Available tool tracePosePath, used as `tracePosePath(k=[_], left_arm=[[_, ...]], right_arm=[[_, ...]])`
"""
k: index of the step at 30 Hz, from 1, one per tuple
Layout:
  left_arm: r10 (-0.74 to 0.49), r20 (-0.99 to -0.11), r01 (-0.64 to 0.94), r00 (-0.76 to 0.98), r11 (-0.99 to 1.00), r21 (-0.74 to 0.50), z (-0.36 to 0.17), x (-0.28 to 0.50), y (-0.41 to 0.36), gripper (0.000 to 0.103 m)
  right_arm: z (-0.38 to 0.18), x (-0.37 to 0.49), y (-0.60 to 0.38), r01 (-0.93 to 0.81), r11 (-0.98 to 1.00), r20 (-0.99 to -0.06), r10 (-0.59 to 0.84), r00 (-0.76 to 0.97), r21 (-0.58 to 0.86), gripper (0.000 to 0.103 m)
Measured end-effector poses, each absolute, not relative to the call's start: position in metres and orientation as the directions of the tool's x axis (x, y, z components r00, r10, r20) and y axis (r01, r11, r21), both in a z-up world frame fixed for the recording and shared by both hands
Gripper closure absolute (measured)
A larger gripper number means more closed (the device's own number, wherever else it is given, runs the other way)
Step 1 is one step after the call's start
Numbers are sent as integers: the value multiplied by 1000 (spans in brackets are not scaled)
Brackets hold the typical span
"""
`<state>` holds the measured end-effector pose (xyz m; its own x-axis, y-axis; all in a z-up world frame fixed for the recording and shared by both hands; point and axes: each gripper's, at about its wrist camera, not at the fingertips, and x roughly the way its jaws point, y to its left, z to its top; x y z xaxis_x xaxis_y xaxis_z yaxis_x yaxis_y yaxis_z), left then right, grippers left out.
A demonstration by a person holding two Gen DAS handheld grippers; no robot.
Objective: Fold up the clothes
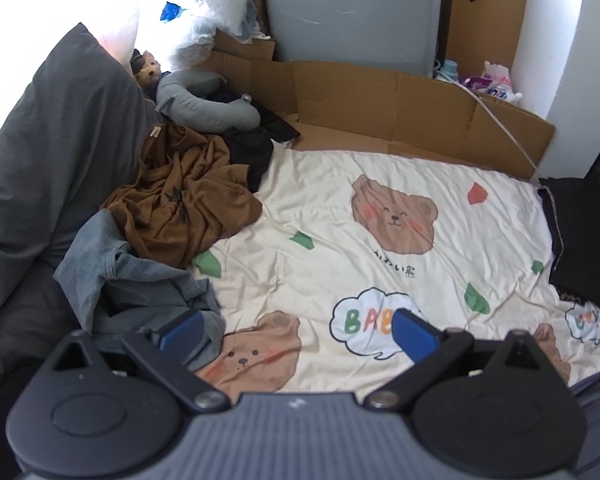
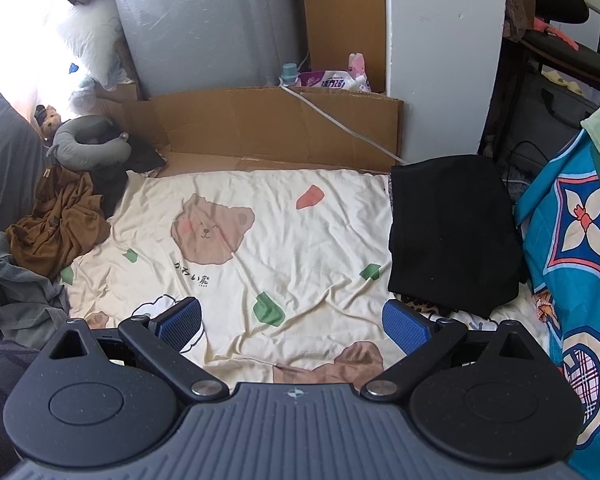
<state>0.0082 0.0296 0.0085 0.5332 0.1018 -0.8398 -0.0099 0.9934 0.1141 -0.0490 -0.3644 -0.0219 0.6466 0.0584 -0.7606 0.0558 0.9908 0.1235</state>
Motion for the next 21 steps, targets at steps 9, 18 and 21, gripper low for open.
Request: tracePosePath(k=[9, 18, 21], left_arm=[[102, -840, -18, 533, 994, 110, 15, 9, 30, 2], [114, -838, -45, 534, 993, 107, 20, 8, 36, 2], [117, -837, -51, 535, 993, 106, 24, 7, 38, 2]], right_arm=[[-19, -50, -359, 38, 993, -758, 59, 649, 111, 3], [-9, -46, -354, 29, 993, -745, 66, 663, 114, 3], [-8, -44, -352, 22, 993, -745, 70, 663, 113, 3]])
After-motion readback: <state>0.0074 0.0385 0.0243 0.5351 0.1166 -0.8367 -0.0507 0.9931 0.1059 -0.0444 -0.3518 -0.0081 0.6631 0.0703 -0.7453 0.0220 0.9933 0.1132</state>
